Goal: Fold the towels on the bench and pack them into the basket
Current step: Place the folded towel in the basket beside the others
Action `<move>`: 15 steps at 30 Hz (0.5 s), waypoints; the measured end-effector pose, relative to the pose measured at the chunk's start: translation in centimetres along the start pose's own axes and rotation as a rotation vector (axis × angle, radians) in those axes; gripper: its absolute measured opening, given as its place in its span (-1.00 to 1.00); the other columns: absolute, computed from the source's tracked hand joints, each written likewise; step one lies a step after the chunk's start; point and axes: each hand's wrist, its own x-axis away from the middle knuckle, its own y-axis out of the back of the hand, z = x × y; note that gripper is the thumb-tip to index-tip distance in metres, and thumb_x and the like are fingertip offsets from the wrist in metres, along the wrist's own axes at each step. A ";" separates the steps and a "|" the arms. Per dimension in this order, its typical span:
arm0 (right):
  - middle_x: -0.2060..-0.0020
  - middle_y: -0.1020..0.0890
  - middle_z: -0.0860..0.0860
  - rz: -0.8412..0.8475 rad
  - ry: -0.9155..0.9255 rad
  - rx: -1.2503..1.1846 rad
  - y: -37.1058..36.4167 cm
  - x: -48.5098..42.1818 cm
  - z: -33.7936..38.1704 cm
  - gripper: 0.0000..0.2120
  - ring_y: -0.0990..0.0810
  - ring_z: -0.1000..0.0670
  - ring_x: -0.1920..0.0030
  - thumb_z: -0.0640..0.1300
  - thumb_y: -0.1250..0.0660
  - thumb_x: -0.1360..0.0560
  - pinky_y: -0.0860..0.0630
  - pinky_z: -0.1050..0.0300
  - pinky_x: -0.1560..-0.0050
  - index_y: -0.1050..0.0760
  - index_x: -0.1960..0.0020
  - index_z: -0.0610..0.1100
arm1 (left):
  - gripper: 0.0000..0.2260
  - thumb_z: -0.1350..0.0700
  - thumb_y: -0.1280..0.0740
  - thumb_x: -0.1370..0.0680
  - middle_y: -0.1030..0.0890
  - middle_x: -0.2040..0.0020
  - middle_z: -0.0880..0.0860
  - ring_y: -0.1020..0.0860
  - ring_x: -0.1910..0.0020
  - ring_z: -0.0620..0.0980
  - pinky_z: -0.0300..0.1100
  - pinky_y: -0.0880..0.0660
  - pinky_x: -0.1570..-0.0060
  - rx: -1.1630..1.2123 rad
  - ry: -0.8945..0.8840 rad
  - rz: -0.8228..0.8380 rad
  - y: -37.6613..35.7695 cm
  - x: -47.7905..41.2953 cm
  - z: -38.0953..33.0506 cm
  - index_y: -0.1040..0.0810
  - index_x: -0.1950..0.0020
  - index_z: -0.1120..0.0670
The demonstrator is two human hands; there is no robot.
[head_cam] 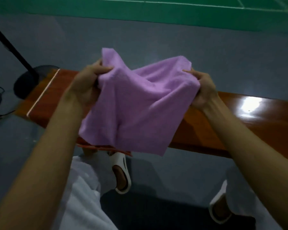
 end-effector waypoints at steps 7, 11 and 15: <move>0.36 -0.66 -0.13 -0.157 -0.040 0.003 12.5 1.9 2.1 -0.62 -0.69 -0.09 0.31 -0.20 -0.20 -0.62 -0.64 0.12 0.31 -0.63 0.31 -0.23 | -0.42 0.46 -0.16 -0.55 -0.62 -0.13 0.11 -0.63 0.06 -0.02 -0.18 -0.60 0.16 -0.068 0.222 0.110 -8.3 -2.0 7.0 -0.41 -0.49 0.00; 0.37 -0.65 -0.08 -0.194 -0.068 0.044 17.7 3.0 3.2 -0.60 -0.67 -0.03 0.32 -0.26 -0.18 -0.60 -0.61 0.20 0.28 -0.66 0.31 -0.18 | -0.34 0.44 -0.23 -0.47 -0.58 -0.38 0.03 -0.60 -0.20 -0.02 -0.24 -0.56 -0.08 -0.090 0.260 0.095 -12.0 -2.4 9.2 -0.42 -0.53 0.03; 0.50 -0.49 -0.01 -0.300 -0.121 0.236 21.4 3.6 4.2 -0.85 -0.47 0.03 0.47 -0.26 -0.24 -0.48 -0.40 0.27 0.46 -0.49 0.24 -0.12 | -0.71 0.27 -0.34 -0.55 -0.69 -0.09 0.18 -0.63 -0.02 0.11 -0.12 -0.55 0.02 -0.201 0.307 -0.009 -14.3 -2.5 11.1 -0.65 -0.26 0.17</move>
